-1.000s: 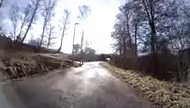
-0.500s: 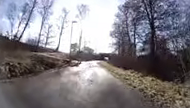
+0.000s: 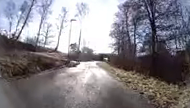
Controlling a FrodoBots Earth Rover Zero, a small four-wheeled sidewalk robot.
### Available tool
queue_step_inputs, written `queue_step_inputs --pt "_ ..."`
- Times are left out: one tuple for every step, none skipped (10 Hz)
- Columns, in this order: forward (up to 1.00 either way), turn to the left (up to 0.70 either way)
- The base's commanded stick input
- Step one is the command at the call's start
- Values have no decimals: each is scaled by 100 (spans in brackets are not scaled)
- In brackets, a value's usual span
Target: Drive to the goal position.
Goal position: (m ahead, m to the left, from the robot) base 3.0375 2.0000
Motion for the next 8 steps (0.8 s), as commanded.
queue_step_inputs --pt "85 4" --pt "85 4" --pt "85 4" --pt "85 4" --pt "85 4" --pt "85 5" --pt "85 6" --pt "85 7"
